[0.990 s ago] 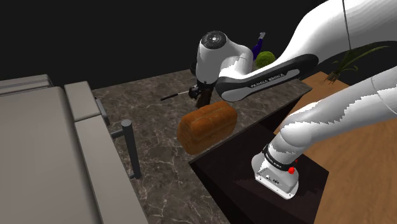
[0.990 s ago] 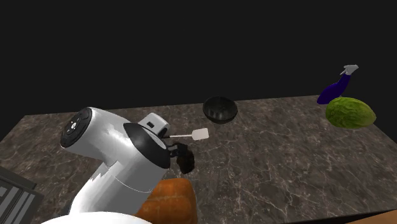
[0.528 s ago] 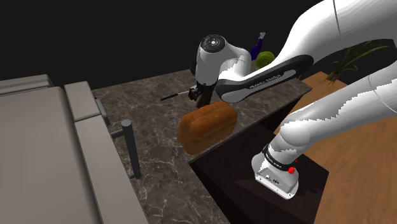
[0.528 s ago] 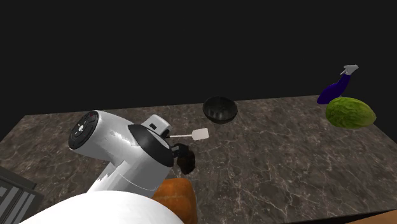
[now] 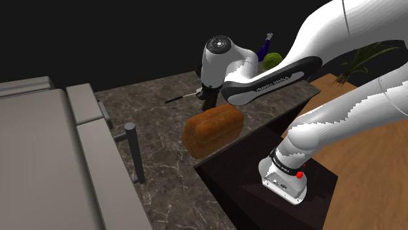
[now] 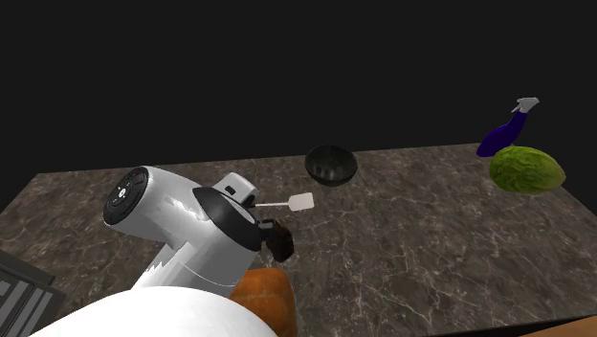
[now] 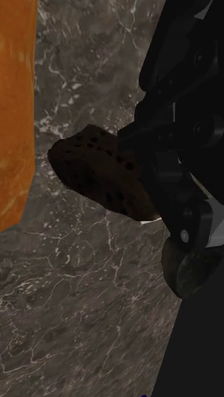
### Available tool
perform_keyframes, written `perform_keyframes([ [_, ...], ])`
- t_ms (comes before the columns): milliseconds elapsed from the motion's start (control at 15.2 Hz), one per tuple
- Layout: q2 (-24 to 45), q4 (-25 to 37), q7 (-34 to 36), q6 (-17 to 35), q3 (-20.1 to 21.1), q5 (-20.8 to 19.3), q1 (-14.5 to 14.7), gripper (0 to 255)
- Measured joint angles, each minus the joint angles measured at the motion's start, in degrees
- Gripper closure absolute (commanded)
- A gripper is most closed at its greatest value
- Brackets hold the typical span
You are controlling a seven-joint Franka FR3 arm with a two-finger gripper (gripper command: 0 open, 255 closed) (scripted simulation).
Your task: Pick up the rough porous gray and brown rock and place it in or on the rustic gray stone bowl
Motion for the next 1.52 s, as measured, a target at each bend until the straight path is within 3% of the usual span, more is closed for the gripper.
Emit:
perform_keyframes([
  [198,0.0,0.0,0.0,0.0,0.0,0.0,0.0,255],
  [264,0.0,0.0,0.0,0.0,0.0,0.0,0.0,0],
  [330,0.0,0.0,0.0,0.0,0.0,0.0,0.0,0],
  [396,0.4,1.0,-2.8,-1.0,-2.6,2.2,1.1,0],
  [660,8.2,13.6,-28.6,-13.2,-17.1,18.5,4.1,0],
  [726,9.4,15.3,-32.4,-15.2,-18.7,20.9,4.0,0],
  [924,11.3,16.3,-35.6,-15.1,-19.9,22.7,3.8,0],
  [1254,12.7,15.5,-35.8,-11.3,-20.1,22.4,3.7,0],
  [1518,13.0,15.1,-36.1,-11.2,-20.3,22.4,3.6,0],
])
